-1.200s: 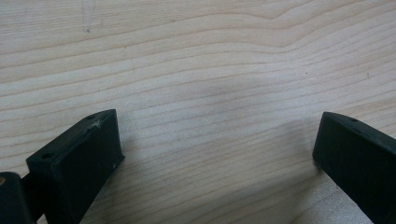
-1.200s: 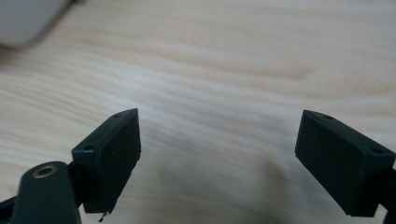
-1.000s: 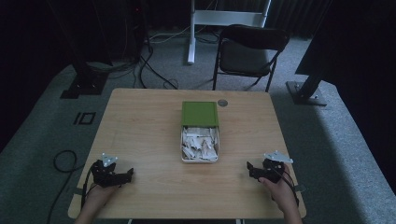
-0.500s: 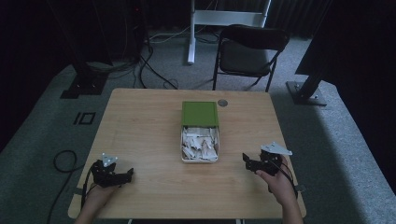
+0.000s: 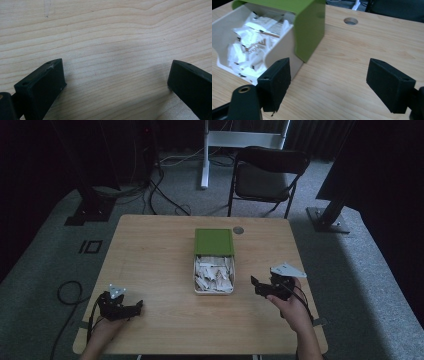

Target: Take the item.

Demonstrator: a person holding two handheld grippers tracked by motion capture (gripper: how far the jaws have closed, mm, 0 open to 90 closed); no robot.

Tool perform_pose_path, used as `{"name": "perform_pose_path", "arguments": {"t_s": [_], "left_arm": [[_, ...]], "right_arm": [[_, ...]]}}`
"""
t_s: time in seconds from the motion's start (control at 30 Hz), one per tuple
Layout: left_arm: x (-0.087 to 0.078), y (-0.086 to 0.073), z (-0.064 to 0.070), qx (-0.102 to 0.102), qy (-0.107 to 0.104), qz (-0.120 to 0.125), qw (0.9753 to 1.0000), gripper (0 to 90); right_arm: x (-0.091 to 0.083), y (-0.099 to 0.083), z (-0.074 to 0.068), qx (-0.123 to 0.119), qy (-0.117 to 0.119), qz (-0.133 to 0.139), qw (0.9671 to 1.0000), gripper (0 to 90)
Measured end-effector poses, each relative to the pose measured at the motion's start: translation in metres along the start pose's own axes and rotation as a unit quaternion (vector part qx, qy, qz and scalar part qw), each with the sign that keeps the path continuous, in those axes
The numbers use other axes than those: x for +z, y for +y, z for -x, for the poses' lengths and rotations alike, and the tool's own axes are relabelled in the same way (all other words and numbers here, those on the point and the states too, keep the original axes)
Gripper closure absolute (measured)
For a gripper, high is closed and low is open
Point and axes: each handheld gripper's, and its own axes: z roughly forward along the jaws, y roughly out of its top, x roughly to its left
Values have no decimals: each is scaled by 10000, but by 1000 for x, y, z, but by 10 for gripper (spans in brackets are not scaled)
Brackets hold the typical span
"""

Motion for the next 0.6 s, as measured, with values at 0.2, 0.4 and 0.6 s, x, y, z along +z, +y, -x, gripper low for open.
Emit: {"name": "perform_pose_path", "arguments": {"t_s": [0.2,0.4,0.6], "left_arm": [[0,0,0,3,0,-9,10000,19],[0,0,0,3,0,-8,10000,19],[0,0,0,-5,0,-1,10000,19]], "right_arm": [[5,9,-13,-168,163,19,9997,206],[12,17,-26,-288,320,47,9991,219],[20,23,-39,-383,444,31,9983,227]]}}
